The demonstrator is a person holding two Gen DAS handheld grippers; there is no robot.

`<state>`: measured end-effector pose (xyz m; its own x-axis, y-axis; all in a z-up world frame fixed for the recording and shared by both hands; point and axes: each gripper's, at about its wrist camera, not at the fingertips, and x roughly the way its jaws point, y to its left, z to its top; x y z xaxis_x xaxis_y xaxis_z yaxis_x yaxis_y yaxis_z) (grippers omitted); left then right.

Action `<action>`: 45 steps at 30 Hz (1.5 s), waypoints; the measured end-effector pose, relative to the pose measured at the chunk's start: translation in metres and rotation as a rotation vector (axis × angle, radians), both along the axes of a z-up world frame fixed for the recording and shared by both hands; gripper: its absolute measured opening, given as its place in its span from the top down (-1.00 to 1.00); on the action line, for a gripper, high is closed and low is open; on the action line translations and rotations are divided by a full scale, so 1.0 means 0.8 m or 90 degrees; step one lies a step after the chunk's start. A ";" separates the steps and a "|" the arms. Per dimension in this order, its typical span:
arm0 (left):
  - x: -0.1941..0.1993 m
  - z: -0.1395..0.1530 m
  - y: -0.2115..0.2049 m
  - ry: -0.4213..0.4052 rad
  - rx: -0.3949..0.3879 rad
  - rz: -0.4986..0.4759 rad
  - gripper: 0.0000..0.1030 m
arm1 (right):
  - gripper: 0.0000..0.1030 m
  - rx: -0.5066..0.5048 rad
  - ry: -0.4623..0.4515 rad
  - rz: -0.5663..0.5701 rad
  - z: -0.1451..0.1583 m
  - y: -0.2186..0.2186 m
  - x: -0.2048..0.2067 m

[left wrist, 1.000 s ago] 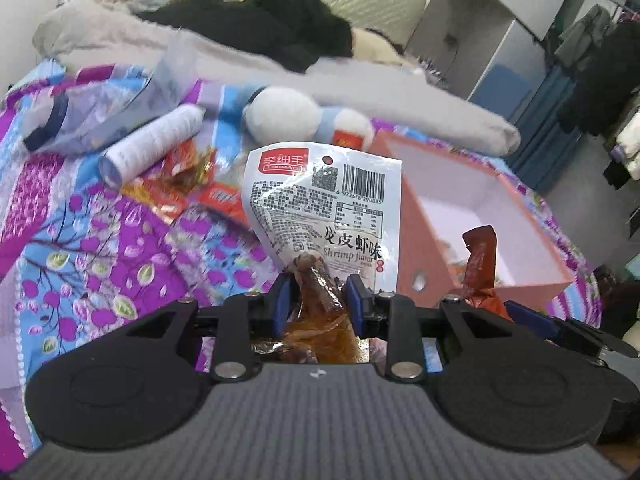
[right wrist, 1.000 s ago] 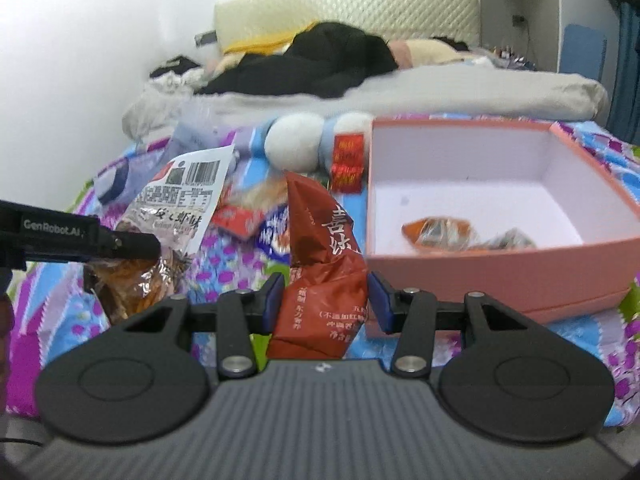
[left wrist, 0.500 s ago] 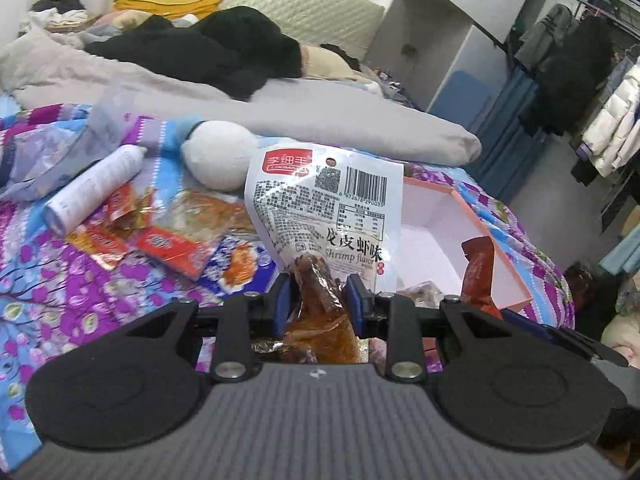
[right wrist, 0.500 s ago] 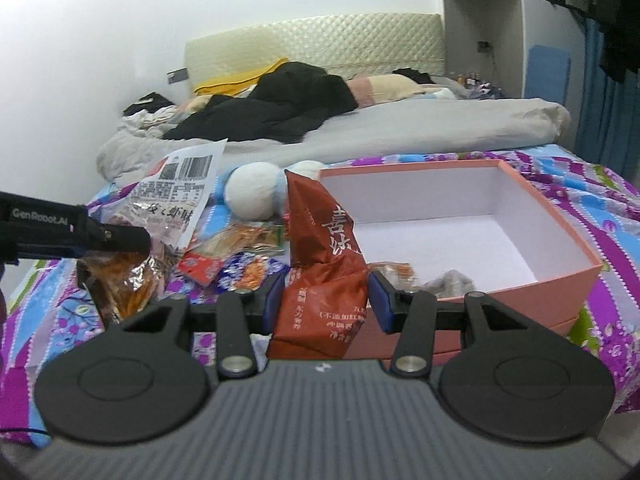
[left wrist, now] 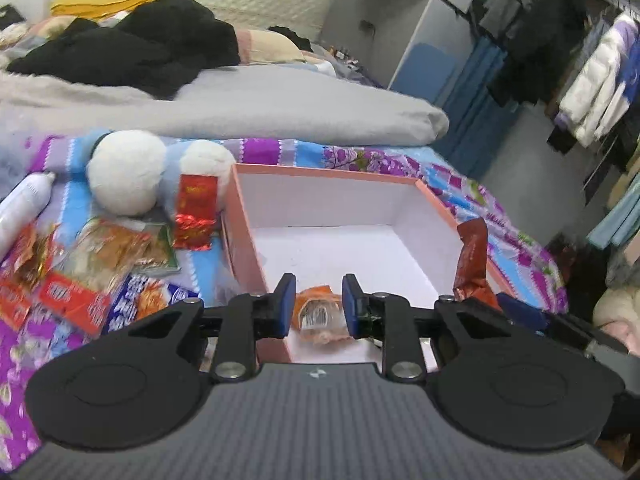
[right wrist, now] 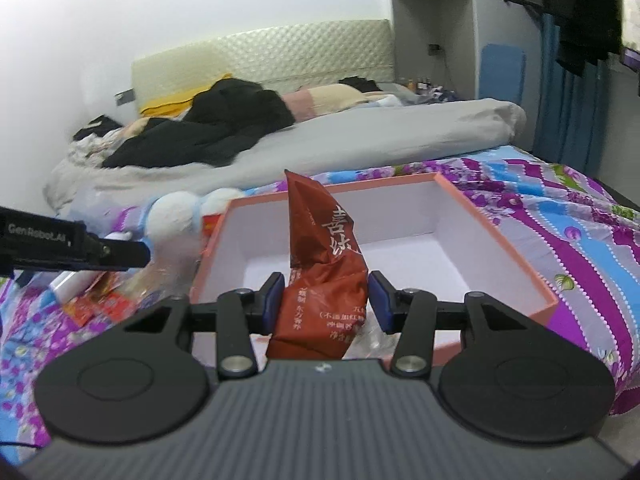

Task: Organize snacks
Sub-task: 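Carry the red packet over the pink box with the right gripper, then open the right gripper to drop the red packet while the left carries the shrimp packet over the box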

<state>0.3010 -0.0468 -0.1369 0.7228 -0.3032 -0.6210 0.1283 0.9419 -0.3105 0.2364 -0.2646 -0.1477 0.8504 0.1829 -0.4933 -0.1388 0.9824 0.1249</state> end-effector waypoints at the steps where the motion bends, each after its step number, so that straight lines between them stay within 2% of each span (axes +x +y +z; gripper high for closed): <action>1: 0.011 -0.005 -0.005 0.010 -0.003 -0.003 0.43 | 0.05 -0.004 0.003 -0.004 -0.004 -0.002 0.008; 7: 0.046 -0.027 -0.022 0.035 0.006 -0.012 0.43 | 0.05 0.000 0.063 -0.008 -0.042 -0.016 0.057; 12: 0.044 -0.039 -0.016 0.037 0.016 -0.007 0.41 | 0.05 0.014 0.080 -0.005 -0.059 -0.023 0.058; 15: 0.036 -0.041 -0.001 0.042 0.004 0.000 0.38 | 0.05 0.014 0.082 -0.003 -0.063 -0.024 0.057; 16: 0.033 -0.041 0.005 0.041 0.004 0.004 0.34 | 0.05 0.014 0.081 -0.003 -0.062 -0.023 0.057; 18: 0.024 -0.041 0.015 0.037 0.011 0.013 0.07 | 0.05 0.015 0.080 -0.003 -0.061 -0.022 0.055; 22: 0.001 -0.043 0.036 0.034 0.025 0.022 -0.20 | 0.05 0.024 0.078 -0.005 -0.059 -0.023 0.056; 23: -0.004 -0.044 0.041 0.036 0.036 0.026 -0.35 | 0.05 0.021 0.077 -0.004 -0.058 -0.021 0.056; 27: -0.012 -0.072 0.057 0.055 0.062 0.012 -0.38 | 0.05 0.021 0.082 0.002 -0.059 -0.017 0.058; 29: -0.008 -0.092 0.062 0.086 0.074 0.005 -0.38 | 0.05 0.025 0.087 0.003 -0.061 -0.015 0.061; 32: -0.004 -0.114 0.058 0.101 0.079 -0.062 -0.38 | 0.05 0.023 0.093 0.009 -0.065 -0.012 0.063; 34: -0.003 -0.123 0.048 0.102 0.107 -0.099 -0.39 | 0.05 0.020 0.098 0.012 -0.066 -0.011 0.064; 38: -0.001 -0.141 0.023 0.082 0.210 -0.167 -0.41 | 0.05 0.022 0.102 0.015 -0.068 -0.010 0.066; 41: -0.001 -0.150 0.012 0.073 0.251 -0.195 -0.56 | 0.05 0.021 0.102 0.017 -0.069 -0.010 0.067; 45: 0.002 -0.166 0.004 0.070 0.296 -0.209 -0.56 | 0.05 0.023 0.109 0.018 -0.073 -0.012 0.069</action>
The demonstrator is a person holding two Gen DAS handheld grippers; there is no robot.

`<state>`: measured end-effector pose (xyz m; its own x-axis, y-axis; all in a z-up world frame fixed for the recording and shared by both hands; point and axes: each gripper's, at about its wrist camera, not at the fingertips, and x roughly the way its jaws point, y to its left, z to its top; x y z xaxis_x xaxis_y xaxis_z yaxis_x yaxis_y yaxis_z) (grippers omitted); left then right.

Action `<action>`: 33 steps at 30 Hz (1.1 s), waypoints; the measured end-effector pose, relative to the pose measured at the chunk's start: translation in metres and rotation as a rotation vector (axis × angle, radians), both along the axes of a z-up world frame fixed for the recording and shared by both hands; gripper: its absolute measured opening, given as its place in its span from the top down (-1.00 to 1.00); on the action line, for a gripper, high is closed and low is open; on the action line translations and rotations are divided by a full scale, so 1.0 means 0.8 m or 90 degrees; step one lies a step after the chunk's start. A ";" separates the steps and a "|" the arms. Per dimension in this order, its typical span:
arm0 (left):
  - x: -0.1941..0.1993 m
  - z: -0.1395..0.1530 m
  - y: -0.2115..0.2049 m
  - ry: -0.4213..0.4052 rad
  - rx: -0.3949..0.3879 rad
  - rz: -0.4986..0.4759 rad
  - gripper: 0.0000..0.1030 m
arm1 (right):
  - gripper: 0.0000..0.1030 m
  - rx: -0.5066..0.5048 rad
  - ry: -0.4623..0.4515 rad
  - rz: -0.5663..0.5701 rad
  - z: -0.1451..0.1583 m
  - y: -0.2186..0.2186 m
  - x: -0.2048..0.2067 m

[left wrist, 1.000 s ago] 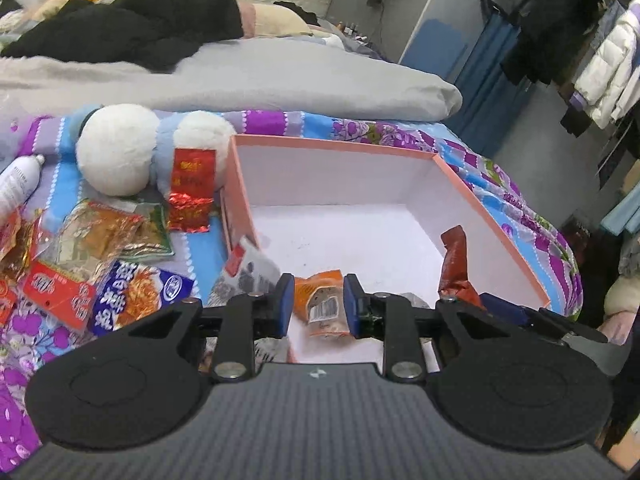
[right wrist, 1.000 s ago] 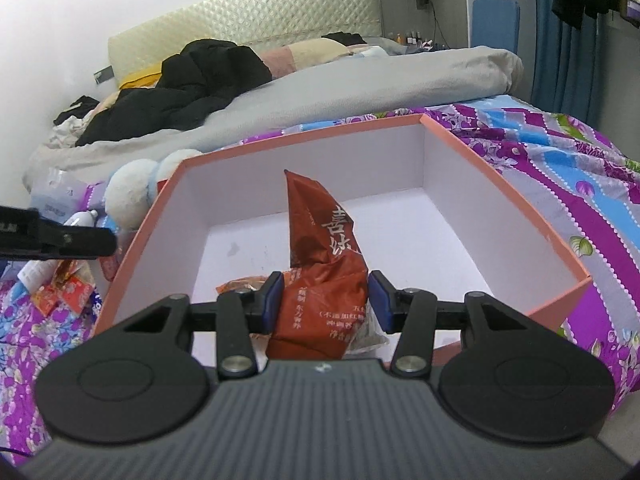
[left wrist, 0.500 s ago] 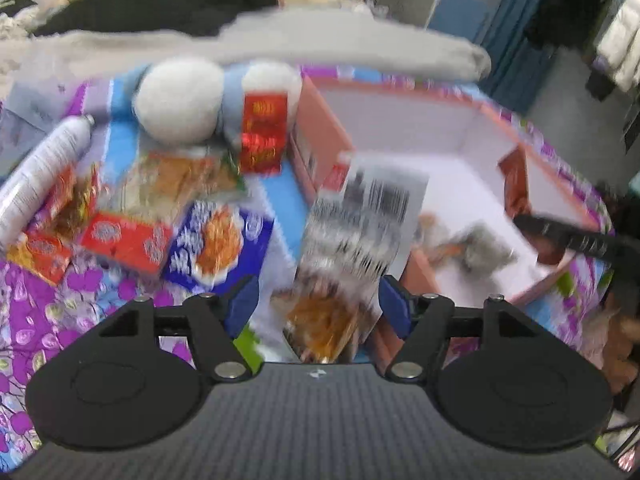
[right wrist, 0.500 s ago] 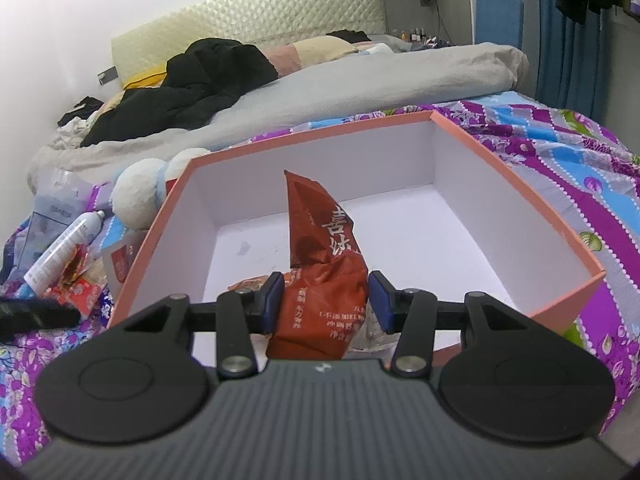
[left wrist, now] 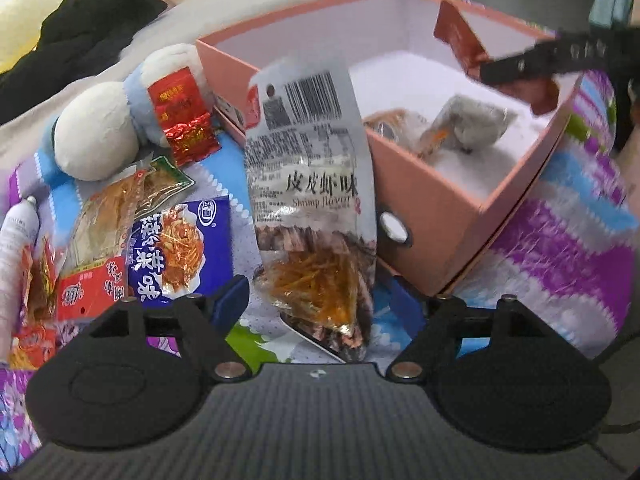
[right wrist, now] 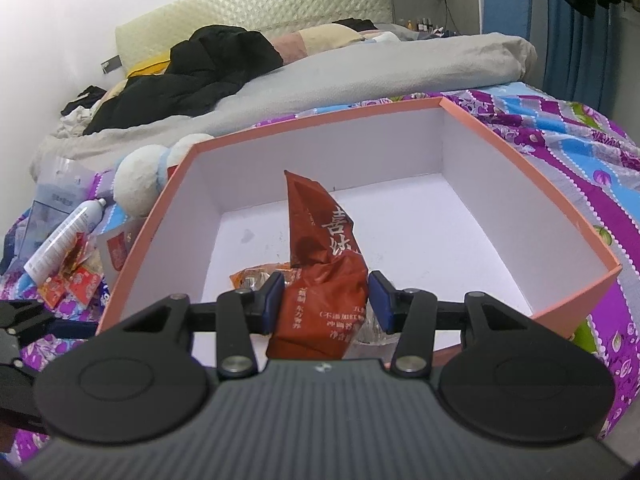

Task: Organize snacks
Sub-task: 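Open the right gripper to drop the red packet while the left carries the shrimp packet over the box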

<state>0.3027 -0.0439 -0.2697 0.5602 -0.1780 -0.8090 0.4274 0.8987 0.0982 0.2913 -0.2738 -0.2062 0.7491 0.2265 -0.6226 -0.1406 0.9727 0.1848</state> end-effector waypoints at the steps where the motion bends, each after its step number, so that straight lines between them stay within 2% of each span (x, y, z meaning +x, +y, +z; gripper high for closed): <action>1: 0.001 -0.005 -0.002 0.000 0.008 -0.001 -0.56 | 0.05 0.002 0.001 -0.001 -0.001 -0.001 0.001; 5: 0.007 -0.024 -0.011 -0.010 0.043 0.002 -0.56 | 0.05 0.002 0.000 0.000 -0.001 -0.001 0.002; 7: 0.008 -0.027 -0.012 -0.019 0.045 0.003 -0.51 | 0.05 0.003 0.000 0.000 0.000 -0.002 0.002; 9: 0.009 -0.028 -0.011 -0.026 0.037 0.006 -0.33 | 0.05 0.000 0.001 0.000 0.000 -0.002 0.002; 12: 0.006 -0.027 -0.011 -0.037 0.036 0.009 -0.16 | 0.05 -0.001 0.002 0.000 -0.001 -0.001 0.001; 16: 0.000 -0.025 -0.010 -0.040 0.025 0.029 -0.05 | 0.05 0.007 0.007 -0.002 -0.001 0.000 -0.001; 21: -0.015 -0.009 -0.003 -0.056 -0.005 0.063 0.00 | 0.05 0.001 0.008 0.000 -0.002 0.006 -0.006; 28: -0.036 0.031 0.012 -0.068 -0.069 0.128 0.00 | 0.05 0.005 0.002 -0.019 0.004 0.007 -0.010; 33: -0.041 0.079 0.022 -0.068 -0.147 0.180 0.00 | 0.05 0.002 -0.006 -0.003 0.009 0.017 -0.010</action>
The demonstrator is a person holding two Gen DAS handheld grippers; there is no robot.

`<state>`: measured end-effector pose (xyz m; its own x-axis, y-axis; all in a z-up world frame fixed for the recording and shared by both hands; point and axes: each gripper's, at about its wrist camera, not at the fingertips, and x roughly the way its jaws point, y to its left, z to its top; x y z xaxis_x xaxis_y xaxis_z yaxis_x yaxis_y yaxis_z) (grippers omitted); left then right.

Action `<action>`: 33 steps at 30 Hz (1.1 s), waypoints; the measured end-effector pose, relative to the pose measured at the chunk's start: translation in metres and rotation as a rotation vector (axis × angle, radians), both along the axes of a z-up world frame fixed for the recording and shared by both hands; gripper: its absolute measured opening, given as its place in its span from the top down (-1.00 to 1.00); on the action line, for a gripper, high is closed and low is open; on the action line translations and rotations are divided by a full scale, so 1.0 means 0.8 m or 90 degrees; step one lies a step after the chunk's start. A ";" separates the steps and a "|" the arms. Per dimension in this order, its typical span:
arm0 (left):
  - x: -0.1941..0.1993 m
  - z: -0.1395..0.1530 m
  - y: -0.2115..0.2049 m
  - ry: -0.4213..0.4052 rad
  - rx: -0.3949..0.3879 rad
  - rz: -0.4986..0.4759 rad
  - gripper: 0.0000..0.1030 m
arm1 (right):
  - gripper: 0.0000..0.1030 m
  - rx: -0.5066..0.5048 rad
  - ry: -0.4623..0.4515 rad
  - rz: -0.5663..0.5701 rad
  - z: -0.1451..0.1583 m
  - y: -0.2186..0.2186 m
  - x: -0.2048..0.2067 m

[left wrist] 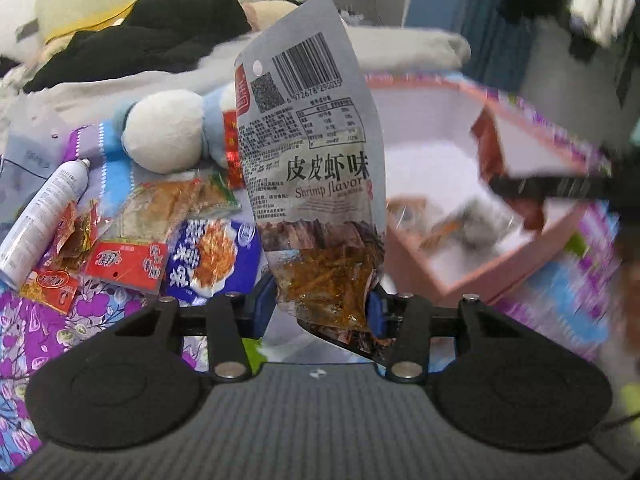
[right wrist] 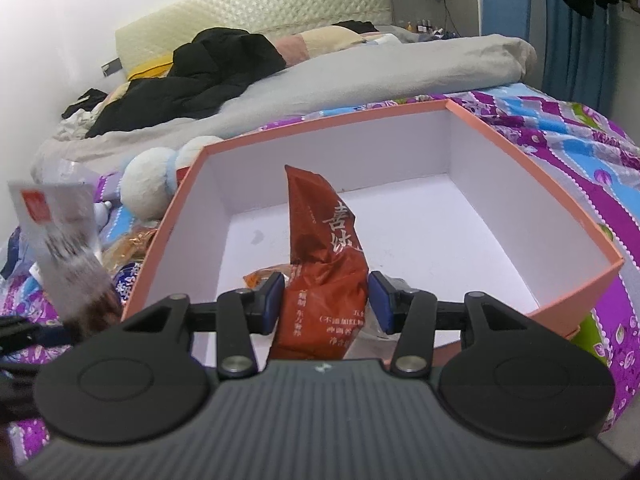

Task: Organize snacks
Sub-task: 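Open the right gripper to drop the red packet while the left carries the shrimp packet over the box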

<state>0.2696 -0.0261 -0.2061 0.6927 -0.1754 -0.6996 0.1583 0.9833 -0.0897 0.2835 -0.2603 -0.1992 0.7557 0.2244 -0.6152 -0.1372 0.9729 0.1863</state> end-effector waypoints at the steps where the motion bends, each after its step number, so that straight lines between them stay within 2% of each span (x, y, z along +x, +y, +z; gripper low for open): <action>1: 0.001 0.009 0.001 0.000 -0.010 0.008 0.00 | 0.05 0.004 -0.001 0.000 0.001 -0.001 0.000; 4: 0.010 0.046 -0.006 -0.021 -0.054 0.010 0.00 | 0.05 0.009 -0.011 -0.004 0.011 -0.001 0.002; 8: 0.032 0.088 -0.028 -0.051 -0.086 -0.001 0.00 | 0.05 0.010 -0.031 -0.016 0.030 -0.008 0.005; 12: 0.064 0.107 -0.063 -0.050 -0.082 -0.018 -0.01 | 0.05 0.015 -0.044 -0.036 0.047 -0.025 0.011; 18: 0.127 0.086 -0.103 0.042 -0.111 -0.053 -0.01 | 0.05 0.003 -0.029 -0.048 0.052 -0.047 0.031; 23: 0.150 0.064 -0.110 0.087 -0.113 -0.038 -0.02 | 0.04 -0.007 0.001 -0.055 0.036 -0.061 0.043; 25: 0.149 0.063 -0.108 0.084 -0.116 -0.032 -0.04 | 0.03 -0.009 0.016 -0.056 0.026 -0.064 0.045; 27: 0.142 0.061 -0.103 0.073 -0.118 -0.032 -0.44 | 0.03 -0.006 0.027 -0.059 0.019 -0.066 0.045; 29: 0.138 0.063 -0.100 0.064 -0.124 -0.031 -0.58 | -0.40 0.009 0.032 -0.056 0.017 -0.069 0.042; 31: 0.132 0.070 -0.096 0.053 -0.124 -0.032 -0.58 | -0.52 0.010 0.017 -0.052 0.020 -0.068 0.037; 33: 0.121 0.081 -0.094 0.035 -0.116 -0.037 -0.58 | -0.52 0.000 0.005 -0.057 0.024 -0.066 0.030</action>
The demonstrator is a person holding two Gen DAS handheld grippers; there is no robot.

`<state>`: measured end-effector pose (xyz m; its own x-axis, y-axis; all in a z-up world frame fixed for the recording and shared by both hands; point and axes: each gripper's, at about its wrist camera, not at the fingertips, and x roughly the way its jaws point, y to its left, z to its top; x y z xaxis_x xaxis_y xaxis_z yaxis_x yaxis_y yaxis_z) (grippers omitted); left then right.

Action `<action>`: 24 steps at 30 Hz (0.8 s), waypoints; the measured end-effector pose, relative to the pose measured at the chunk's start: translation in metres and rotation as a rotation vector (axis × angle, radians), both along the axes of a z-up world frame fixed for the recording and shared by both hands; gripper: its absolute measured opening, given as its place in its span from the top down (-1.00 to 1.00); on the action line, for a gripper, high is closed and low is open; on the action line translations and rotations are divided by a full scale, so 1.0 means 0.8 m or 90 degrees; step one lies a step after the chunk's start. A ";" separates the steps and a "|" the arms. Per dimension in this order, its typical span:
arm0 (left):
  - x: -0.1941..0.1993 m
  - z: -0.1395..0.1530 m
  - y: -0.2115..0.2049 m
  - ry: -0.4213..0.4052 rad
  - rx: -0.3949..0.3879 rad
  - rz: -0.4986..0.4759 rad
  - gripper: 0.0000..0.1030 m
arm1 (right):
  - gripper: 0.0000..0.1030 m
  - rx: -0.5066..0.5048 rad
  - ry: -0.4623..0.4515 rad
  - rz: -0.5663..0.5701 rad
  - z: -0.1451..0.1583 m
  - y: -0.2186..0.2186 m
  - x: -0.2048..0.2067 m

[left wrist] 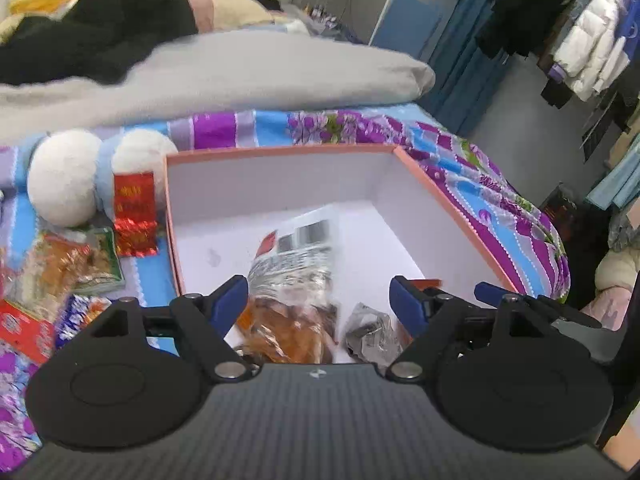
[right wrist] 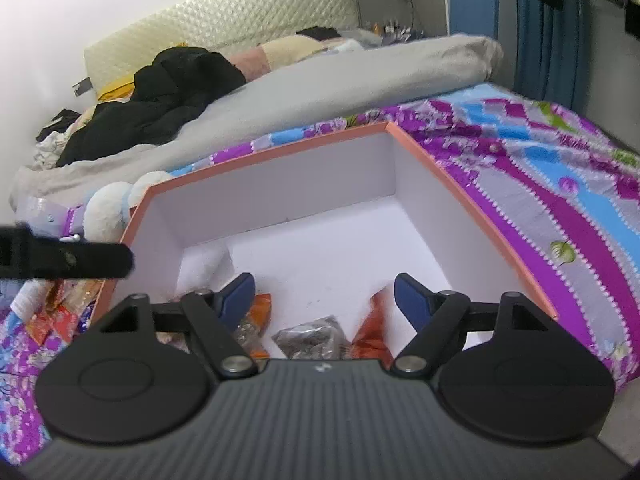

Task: Organize snacks
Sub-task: 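Open the right gripper to drop the red packet while the left carries the shrimp packet over the box, then open the left gripper to drop the shrimp packet into the pink box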

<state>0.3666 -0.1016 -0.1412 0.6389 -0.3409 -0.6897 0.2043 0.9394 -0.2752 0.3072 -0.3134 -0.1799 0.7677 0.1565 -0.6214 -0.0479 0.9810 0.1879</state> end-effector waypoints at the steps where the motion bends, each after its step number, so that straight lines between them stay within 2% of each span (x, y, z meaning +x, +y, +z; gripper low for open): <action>1: -0.005 0.005 0.001 -0.007 0.002 -0.002 -0.58 | -0.52 0.001 -0.004 -0.003 0.003 -0.001 -0.004; 7: -0.049 0.044 0.017 -0.055 0.013 0.010 -0.58 | -0.52 0.004 -0.043 0.005 0.029 0.006 -0.033; 13: -0.104 0.081 0.057 -0.106 0.007 0.047 -0.58 | -0.52 0.012 -0.096 0.025 0.065 0.024 -0.069; 24: -0.220 0.098 0.143 -0.152 0.011 0.114 -0.58 | -0.52 0.027 -0.141 0.077 0.087 0.084 -0.137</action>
<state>0.1907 0.0127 -0.0626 0.8331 -0.1975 -0.5167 0.0916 0.9705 -0.2232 0.1978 -0.2463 -0.1101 0.8586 0.2777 -0.4309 -0.2089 0.9571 0.2006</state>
